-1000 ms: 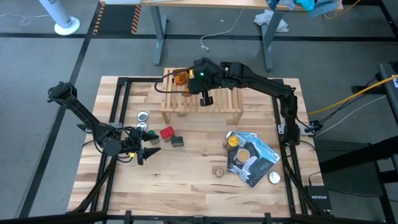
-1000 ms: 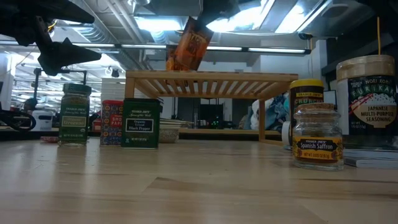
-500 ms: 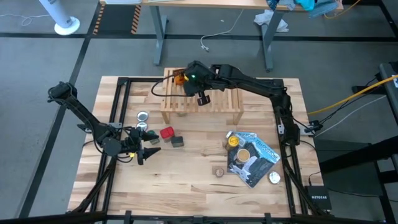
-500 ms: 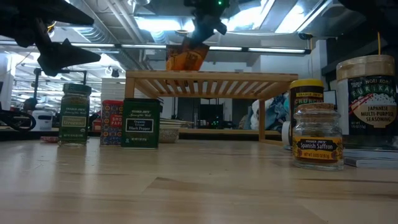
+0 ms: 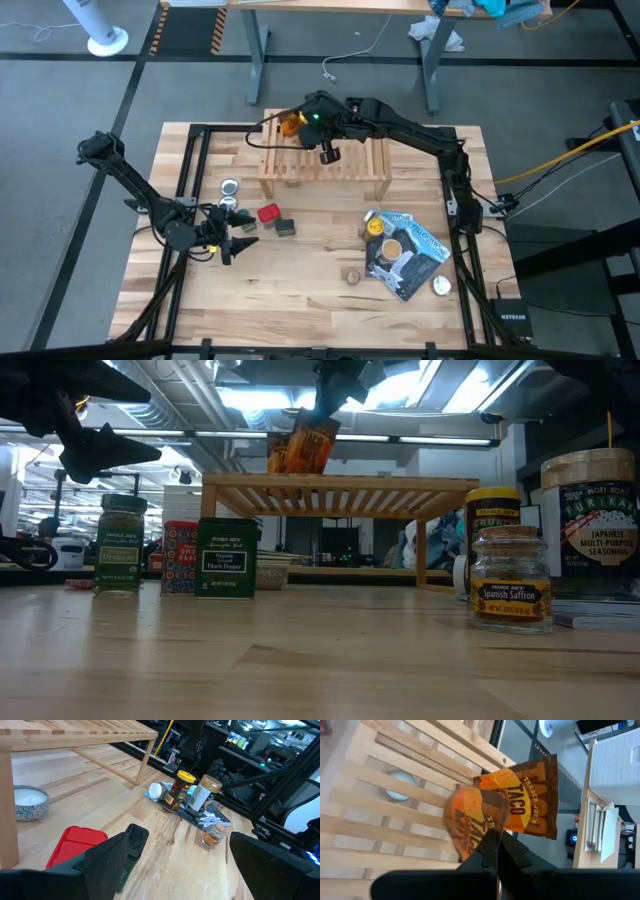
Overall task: Shelf spices
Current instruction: Put the orange seasoning pack on the shelf
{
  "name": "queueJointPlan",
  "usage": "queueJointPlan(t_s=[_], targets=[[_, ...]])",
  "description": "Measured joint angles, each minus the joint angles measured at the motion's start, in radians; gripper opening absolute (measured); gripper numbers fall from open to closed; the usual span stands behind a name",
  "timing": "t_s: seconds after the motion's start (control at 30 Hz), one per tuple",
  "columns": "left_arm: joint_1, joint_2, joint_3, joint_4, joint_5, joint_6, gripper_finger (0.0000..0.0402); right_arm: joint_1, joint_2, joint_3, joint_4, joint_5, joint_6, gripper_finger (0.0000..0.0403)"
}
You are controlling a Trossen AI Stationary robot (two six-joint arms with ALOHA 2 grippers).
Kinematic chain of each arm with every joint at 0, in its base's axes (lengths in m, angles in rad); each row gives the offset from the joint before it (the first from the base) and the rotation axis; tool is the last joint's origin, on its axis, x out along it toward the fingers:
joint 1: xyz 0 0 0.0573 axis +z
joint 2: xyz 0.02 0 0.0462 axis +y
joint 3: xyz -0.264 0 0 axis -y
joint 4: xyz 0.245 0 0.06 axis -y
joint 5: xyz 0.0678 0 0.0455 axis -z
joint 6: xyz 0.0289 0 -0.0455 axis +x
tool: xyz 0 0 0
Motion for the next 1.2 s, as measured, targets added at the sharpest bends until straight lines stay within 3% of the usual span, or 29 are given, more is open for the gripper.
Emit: queueJointPlan(t_s=[1.2], targets=[[0.000,0.000,0.000,-0.015,0.000,-0.018,0.0340,0.000,0.002,-0.001,-0.013,-0.013,-0.006,0.0010]])
